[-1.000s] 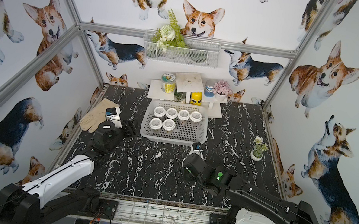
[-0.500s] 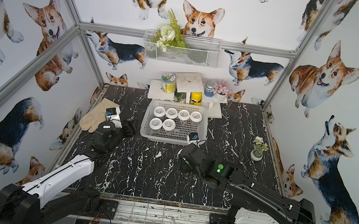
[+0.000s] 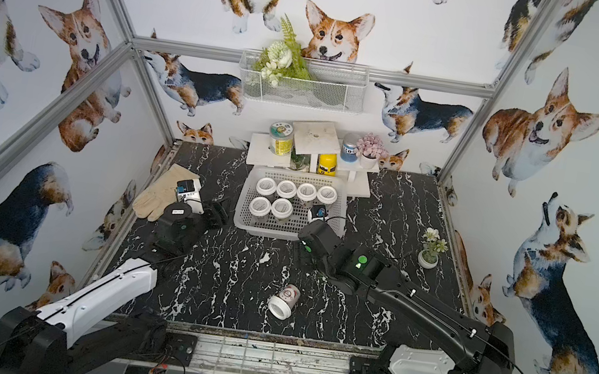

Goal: Put the yogurt in the basket
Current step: Pick up the yogurt from the center of the board.

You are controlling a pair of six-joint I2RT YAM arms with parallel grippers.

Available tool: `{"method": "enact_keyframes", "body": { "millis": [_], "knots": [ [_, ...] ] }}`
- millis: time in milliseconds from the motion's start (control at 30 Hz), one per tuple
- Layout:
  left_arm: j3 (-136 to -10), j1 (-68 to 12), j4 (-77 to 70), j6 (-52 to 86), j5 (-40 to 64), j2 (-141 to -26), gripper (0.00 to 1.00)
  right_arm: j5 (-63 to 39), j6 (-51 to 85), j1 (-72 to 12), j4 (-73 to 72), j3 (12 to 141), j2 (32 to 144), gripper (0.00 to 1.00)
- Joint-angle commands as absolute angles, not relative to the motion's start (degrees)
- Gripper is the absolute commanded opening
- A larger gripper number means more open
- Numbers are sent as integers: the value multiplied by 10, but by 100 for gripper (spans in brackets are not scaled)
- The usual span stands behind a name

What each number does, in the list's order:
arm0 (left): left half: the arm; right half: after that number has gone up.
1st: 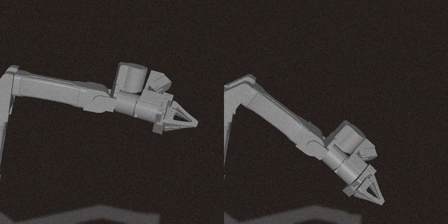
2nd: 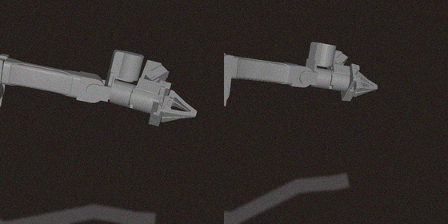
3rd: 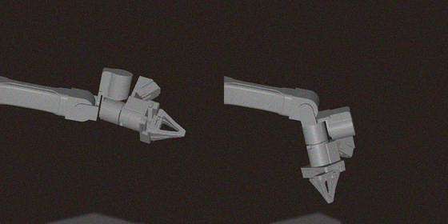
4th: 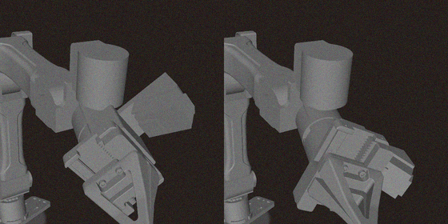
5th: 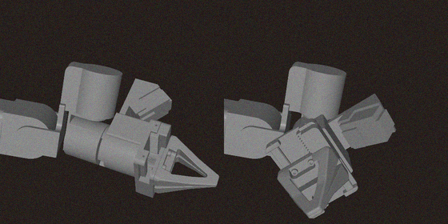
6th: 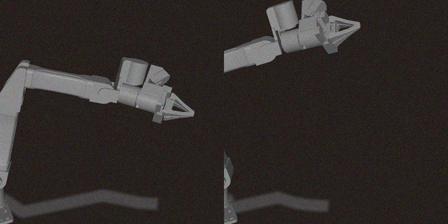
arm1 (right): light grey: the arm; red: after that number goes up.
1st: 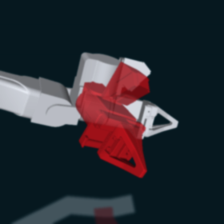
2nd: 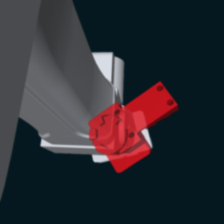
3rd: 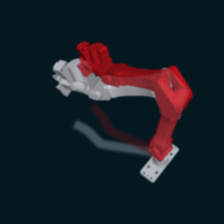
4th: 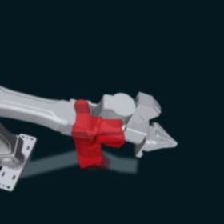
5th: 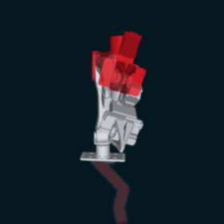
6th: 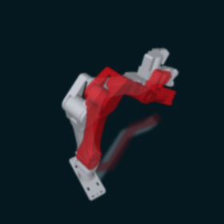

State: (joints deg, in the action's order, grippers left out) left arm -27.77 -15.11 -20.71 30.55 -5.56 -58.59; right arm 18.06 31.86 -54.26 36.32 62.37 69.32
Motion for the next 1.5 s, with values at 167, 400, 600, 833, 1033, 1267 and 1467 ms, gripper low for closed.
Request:
{"method": "enact_keyframes", "body": {
  "millis": [167, 400, 600, 833, 1033, 1267, 1467],
  "knots": [
    [-278, -151, -224, 301, -51, -586, 70, 22, 327, -624, 349, 558, 680, 91],
    [-277, -151, -222, 302, -52, -584, 70, 55, 340, -686, 346, 548, 727, 94],
    [-275, -155, -216, 299, -54, -571, 70, 97, 313, -686, 322, 571, 791, 99],
    [-271, -157, -215, 298, -55, -565, 70, 68, 298, -645, 280, 563, 853, 99],
    [-276, -157, -214, 296, -51, -573, 70, 48, 290, -611, 258, 547, 843, 99],
    [-275, -157, -216, 296, -47, -571, 70, -38, 271, -588, 217, 534, 842, 99],
    [-275, -157, -217, 294, -46, -572, 70, -34, 258, -588, 247, 537, 856, 99]
  ]
}}
